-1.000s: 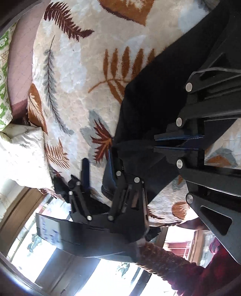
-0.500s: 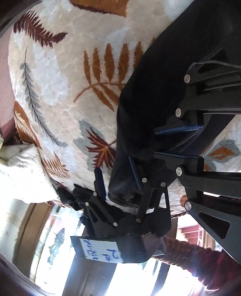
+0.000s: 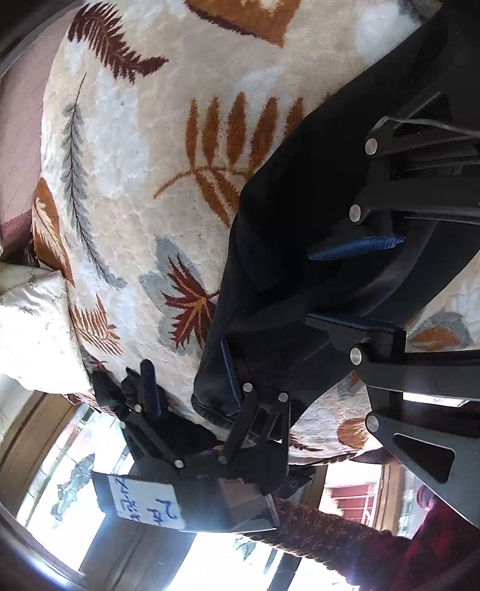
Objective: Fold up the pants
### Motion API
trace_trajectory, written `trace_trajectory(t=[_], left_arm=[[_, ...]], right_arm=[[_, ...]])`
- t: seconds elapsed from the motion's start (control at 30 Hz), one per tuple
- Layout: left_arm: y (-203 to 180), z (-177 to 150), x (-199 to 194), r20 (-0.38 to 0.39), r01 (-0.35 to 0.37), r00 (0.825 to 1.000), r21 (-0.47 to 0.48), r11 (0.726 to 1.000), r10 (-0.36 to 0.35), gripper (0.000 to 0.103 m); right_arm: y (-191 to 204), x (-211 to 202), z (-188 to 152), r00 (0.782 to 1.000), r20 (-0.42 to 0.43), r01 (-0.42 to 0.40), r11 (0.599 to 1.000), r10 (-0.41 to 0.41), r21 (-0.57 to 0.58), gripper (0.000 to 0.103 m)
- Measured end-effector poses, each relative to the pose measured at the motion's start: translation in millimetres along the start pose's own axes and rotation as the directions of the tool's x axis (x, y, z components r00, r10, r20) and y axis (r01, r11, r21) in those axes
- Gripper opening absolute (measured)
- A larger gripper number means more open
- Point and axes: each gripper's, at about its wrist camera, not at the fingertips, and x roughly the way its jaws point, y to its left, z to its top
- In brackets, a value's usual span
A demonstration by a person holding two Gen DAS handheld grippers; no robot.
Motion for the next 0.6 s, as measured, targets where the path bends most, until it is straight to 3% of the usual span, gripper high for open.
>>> trace_trajectory(t=[0.13, 0.3, 0.5, 0.6], left_arm=[[2.4, -2.7, -5.1, 0.018, 0.008, 1.0, -0.005, 1.0, -0.008, 0.082], [-3.8, -9.9, -9.5, 0.019, 0.003, 1.0, 0.041, 0.999, -0.004, 0.086], [-1.6, -10.5, -14.2, 0.031, 0.011, 0.999, 0.008, 1.0, -0.011, 0.086], [1.3, -13.4, -36.6, 0.102, 0.073, 0.992, -0.011, 0.997, -0.072, 0.088]], right_arm=[[6.5, -0.3, -4.0, 0.998, -0.024, 0.051, 0.997, -0.052, -0.057, 0.023], [9.7, -2.3, -4.9, 0.995, -0.003, 0.102, 0.99, -0.103, -0.1, 0.008], [13.2, -11.5, -2.5, 0.992, 0.06, 0.117, 0.987, -0.111, -0.11, 0.007], [11.6, -12.0, -3.5, 0.992, 0.057, 0.12, 0.988, -0.115, -0.101, 0.007]])
